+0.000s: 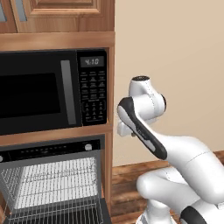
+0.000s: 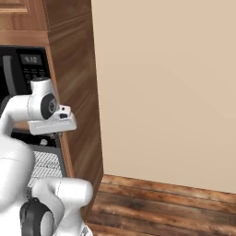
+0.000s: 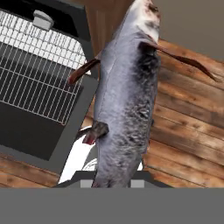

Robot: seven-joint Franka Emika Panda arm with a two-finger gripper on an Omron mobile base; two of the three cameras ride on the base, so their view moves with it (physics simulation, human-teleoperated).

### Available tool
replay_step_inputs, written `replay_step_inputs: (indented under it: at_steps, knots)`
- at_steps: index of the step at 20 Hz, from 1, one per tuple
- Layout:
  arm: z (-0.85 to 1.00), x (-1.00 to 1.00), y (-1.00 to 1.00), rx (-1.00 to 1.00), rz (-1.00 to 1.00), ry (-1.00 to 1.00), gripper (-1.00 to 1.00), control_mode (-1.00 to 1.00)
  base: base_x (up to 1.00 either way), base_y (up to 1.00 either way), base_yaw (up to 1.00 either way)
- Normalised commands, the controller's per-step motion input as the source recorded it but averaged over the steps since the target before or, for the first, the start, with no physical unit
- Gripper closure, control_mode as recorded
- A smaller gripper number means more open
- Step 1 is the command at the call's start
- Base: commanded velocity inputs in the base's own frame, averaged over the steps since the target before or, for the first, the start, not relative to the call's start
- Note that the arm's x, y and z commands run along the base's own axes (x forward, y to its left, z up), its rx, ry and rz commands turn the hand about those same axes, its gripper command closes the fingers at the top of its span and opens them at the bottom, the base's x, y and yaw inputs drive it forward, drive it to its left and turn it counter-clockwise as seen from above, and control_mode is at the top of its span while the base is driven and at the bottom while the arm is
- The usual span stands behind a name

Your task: Take the fish from the oven and place it on the plate on the counter.

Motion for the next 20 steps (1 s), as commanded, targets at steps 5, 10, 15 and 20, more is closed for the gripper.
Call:
replay_step_inputs:
  at_steps: [5, 10, 15, 20]
  knots:
    - [-0.06, -0.01, -0.48, -0.16, -0.01, 0.07, 1.0, -1.0, 0.0, 0.0, 0.0]
    - [0.0, 0.0, -0.03, 0.0, -0.01, 0.0, 1.0, -1.0, 0.0, 0.0, 0.0]
    - [-0.3, 0.02, -0.42, 0.0, 0.02, 0.08, 1.0, -1.0, 0.0, 0.0, 0.0]
    - [-0.33, 0.0, -0.35, 0.0, 0.02, 0.08, 1.0, -1.0, 0.0, 0.0, 0.0]
